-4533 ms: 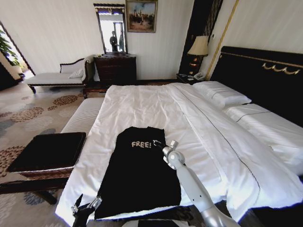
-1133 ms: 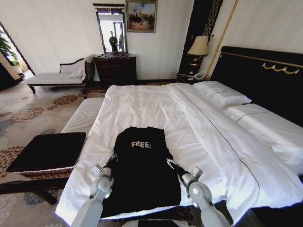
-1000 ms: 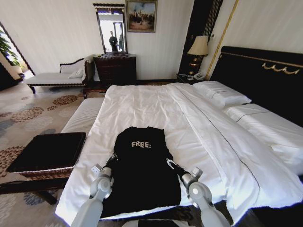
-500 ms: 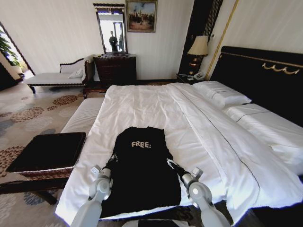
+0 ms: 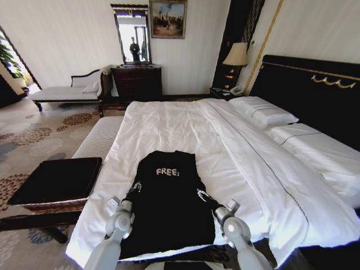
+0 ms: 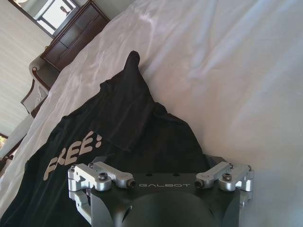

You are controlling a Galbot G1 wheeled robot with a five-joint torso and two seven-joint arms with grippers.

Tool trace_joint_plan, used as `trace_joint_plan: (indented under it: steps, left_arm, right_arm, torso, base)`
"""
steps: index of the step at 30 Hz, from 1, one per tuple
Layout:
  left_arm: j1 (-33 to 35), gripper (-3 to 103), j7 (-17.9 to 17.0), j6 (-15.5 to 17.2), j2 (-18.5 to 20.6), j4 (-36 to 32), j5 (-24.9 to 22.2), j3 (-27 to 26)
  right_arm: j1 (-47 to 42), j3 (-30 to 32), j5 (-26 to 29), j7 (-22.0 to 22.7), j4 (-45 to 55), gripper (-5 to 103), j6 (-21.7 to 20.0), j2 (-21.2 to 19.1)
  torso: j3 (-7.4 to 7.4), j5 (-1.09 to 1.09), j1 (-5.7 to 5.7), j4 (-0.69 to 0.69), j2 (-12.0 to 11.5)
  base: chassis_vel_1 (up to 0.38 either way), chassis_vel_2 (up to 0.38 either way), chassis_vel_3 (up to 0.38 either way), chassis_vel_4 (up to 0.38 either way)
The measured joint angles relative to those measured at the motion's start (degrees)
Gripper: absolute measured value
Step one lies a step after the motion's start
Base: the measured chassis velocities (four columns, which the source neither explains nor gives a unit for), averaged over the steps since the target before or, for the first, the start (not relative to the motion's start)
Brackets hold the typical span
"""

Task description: Fold the clothes on the bed and place them into the basket.

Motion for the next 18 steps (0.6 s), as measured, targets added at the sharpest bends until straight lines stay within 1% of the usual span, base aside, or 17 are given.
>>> trace_joint_plan:
  steps: [2, 3, 5, 7, 10, 13, 18]
  left_arm:
    - [-0.2, 13, 0.0, 0.0, 0.2, 0.1, -0.1, -0.1]
    - [-0.2, 13, 0.0, 0.0, 0.2, 0.1, -0.1, -0.1]
    - [-0.2, 3, 0.0, 0.0, 0.2, -0.1, -0.2, -0.1]
    - [-0.2, 3, 0.0, 0.0, 0.2, -0.2, -0.2, -0.1]
    - [0.0, 0, 0.0, -0.1, 0.0, -0.6, -0.2, -0.2]
    - [0.1, 0, -0.1, -0.1, 0.0, -0.7, -0.2, -0.4]
    - [-0.4, 0, -0.6, -0.1, 0.8, -1.7, -0.8, -2.2]
  right_arm:
    - [0.0, -0.1, 0.0, 0.0, 0.0, 100, -0.1, 0.0]
    - [0.0, -0.1, 0.0, 0.0, 0.0, 100, -0.1, 0.0]
    - [-0.1, -0.1, -0.2, 0.0, -0.1, 100, -0.1, 0.0]
    - [-0.1, -0.1, -0.3, -0.1, -0.2, 100, -0.1, 0.0]
    - [-0.3, -0.1, -0.6, -0.2, -0.4, 100, -0.1, 0.2]
    - [-0.3, -0.1, -0.8, -0.3, -0.4, 100, -0.1, 0.2]
    - [-0.5, -0.2, -1.1, -0.3, -0.4, 100, -0.1, 0.5]
  torso:
    - [0.00, 0.00, 0.00, 0.00, 0.0]
    - [0.00, 0.00, 0.00, 0.00, 0.0]
    - [0.00, 0.00, 0.00, 0.00, 0.0]
    - [0.00, 0.00, 0.00, -0.01, 0.0]
    - [0.00, 0.00, 0.00, 0.00, 0.0]
    - [0.00, 0.00, 0.00, 0.00, 0.0]
    - [0.00, 0.00, 0.00, 0.00, 0.0]
  base:
    - [0.000, 0.000, 0.000, 0.000]
    - [0.000, 0.000, 0.000, 0.000]
    - [0.000, 0.000, 0.000, 0.000]
    - [0.000, 0.000, 0.000, 0.000]
    - [0.000, 0.000, 0.000, 0.000]
    - [0.000, 0.000, 0.000, 0.000]
    - [0.000, 0.000, 0.000, 0.000]
